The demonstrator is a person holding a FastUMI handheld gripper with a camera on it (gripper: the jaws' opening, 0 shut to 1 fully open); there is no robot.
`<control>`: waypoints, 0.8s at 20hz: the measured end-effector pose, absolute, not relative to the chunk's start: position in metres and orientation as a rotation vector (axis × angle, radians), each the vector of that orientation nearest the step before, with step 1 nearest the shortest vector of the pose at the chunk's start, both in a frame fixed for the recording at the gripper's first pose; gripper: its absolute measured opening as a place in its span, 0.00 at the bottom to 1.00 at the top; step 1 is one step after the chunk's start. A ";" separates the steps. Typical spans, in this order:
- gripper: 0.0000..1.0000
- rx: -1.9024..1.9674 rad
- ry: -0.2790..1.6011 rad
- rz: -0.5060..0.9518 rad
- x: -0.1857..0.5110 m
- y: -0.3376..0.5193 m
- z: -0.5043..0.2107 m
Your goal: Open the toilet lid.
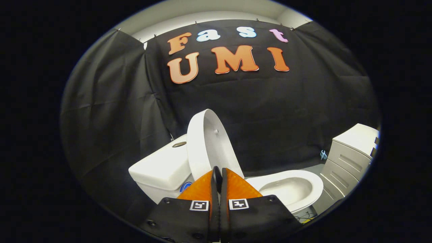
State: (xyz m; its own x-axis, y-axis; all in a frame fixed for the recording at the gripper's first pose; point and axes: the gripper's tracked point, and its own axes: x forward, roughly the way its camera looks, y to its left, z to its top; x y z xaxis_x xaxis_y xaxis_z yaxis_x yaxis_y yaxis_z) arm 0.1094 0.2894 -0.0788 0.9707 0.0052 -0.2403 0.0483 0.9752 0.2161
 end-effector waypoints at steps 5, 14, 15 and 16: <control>0.08 0.159 0.256 -0.010 0.110 0.306 -0.083; 0.20 0.155 0.278 -0.016 0.111 0.315 -0.085; 0.22 0.161 0.283 -0.007 0.114 0.315 -0.083; 0.25 0.172 0.285 0.001 0.115 0.314 -0.081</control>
State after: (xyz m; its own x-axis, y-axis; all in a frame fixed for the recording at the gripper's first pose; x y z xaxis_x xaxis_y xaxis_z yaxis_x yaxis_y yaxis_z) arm 0.1153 0.3145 -0.0807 0.9599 0.0255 -0.2792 0.0230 0.9853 0.1691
